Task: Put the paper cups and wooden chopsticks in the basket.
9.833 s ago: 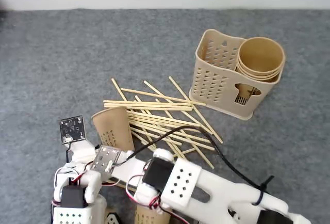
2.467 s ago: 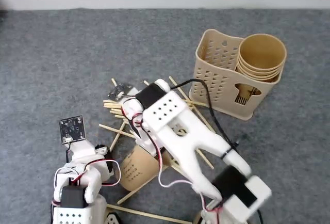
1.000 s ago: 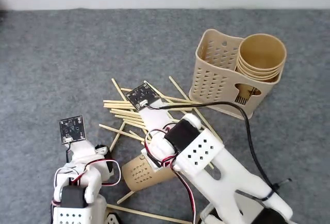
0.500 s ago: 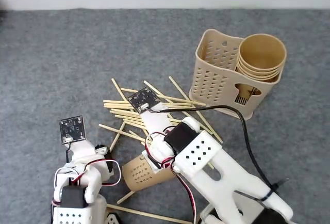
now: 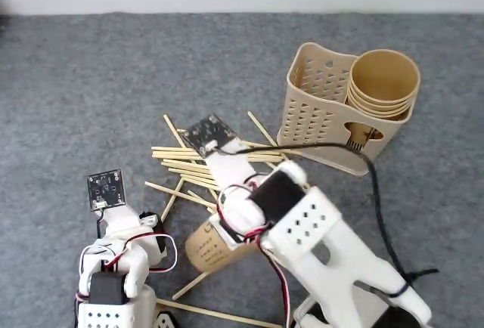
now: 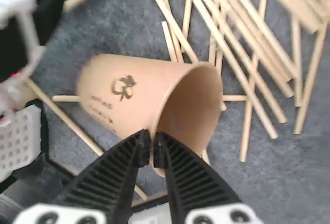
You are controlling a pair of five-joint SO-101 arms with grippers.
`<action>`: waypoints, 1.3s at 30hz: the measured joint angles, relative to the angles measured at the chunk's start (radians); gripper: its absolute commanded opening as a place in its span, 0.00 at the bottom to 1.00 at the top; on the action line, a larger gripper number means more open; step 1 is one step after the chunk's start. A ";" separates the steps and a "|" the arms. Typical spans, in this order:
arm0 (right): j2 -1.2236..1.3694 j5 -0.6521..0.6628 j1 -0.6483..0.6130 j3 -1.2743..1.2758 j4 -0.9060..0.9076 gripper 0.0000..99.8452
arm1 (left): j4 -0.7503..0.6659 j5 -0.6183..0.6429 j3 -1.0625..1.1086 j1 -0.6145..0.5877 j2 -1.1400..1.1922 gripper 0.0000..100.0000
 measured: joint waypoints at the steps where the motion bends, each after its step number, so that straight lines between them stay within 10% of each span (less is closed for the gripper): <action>1: 0.000 0.018 -0.002 -0.044 0.025 0.01 | 0.000 0.000 0.000 0.000 0.000 0.01; 20: -0.002 0.535 0.388 -0.574 0.034 0.01 | 0.000 0.000 0.000 0.000 0.000 0.01; 39: 0.081 0.835 0.968 -0.609 -0.486 0.01 | 0.000 0.000 0.000 0.000 0.000 0.01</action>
